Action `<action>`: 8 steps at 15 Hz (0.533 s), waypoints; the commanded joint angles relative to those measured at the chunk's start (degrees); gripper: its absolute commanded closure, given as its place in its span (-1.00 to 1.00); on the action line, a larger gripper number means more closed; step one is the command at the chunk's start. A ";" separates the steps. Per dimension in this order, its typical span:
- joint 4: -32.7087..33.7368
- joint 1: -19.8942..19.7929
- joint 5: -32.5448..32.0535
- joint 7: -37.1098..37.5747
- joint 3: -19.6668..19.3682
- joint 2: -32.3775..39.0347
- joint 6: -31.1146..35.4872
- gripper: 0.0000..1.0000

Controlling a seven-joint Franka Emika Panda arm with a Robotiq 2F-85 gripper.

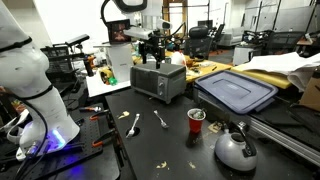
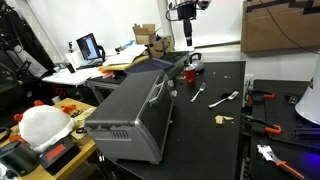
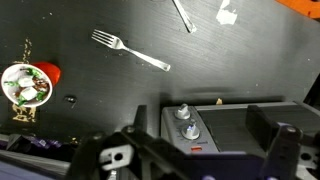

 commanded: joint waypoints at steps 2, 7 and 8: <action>-1.63 -0.20 1.72 -1.23 1.24 0.31 2.79 -1.00; -2.36 -0.01 2.32 -1.07 2.13 1.32 4.28 -1.00; -2.36 0.03 2.50 -1.07 2.32 1.69 4.47 -1.00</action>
